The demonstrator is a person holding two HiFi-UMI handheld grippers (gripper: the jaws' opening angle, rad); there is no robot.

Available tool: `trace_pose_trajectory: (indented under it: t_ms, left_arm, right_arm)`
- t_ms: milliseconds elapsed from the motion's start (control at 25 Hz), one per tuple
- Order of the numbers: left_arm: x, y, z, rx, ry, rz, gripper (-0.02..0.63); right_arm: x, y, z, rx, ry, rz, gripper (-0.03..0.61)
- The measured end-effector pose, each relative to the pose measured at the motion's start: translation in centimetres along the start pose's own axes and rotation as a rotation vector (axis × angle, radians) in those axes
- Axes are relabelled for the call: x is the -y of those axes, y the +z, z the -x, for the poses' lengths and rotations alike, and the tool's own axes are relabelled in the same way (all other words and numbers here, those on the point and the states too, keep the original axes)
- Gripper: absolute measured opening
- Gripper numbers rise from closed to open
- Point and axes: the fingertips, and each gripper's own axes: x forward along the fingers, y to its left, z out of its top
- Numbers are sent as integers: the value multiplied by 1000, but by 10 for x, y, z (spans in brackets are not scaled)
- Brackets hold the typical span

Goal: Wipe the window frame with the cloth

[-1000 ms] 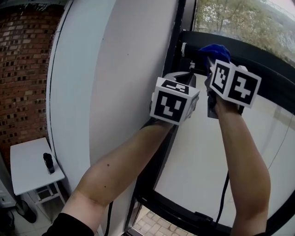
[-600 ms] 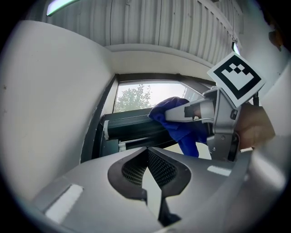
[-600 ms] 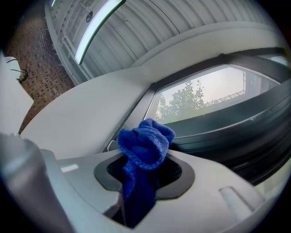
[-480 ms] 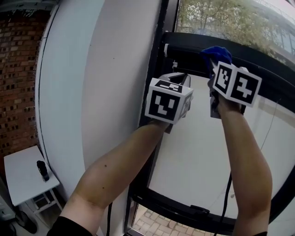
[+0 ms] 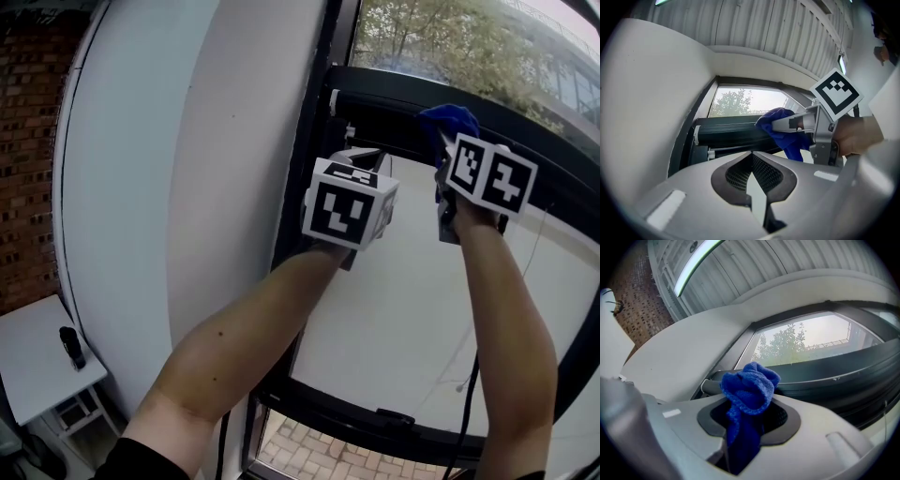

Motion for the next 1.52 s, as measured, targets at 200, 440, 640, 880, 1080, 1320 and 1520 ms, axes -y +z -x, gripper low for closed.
trace_pose_trajectory:
  t_ms: [200, 440, 640, 880, 1080, 1320, 1520]
  left_arm:
    - [7, 5, -1, -27, 10, -36, -11]
    - [14, 0, -17, -36, 47, 50, -11]
    - [46, 15, -30, 0, 34, 33, -11]
    - [83, 21, -38, 2, 27, -44, -11]
    - [118, 28, -46, 12, -3, -44, -9]
    - [151, 33, -59, 16, -11, -28, -9]
    - [192, 39, -67, 20, -48, -92, -9]
  right_arm:
    - [9, 6, 8, 4, -19, 4, 141]
    - [32, 3, 22, 9, -10, 39, 140]
    - [49, 7, 34, 4, 3, 73, 140]
    - [67, 6, 50, 6, 13, 84, 140]
    - [89, 7, 65, 10, 12, 78, 140]
    - [119, 2, 82, -1, 19, 87, 140]
    - [142, 2, 94, 2, 23, 81, 140]
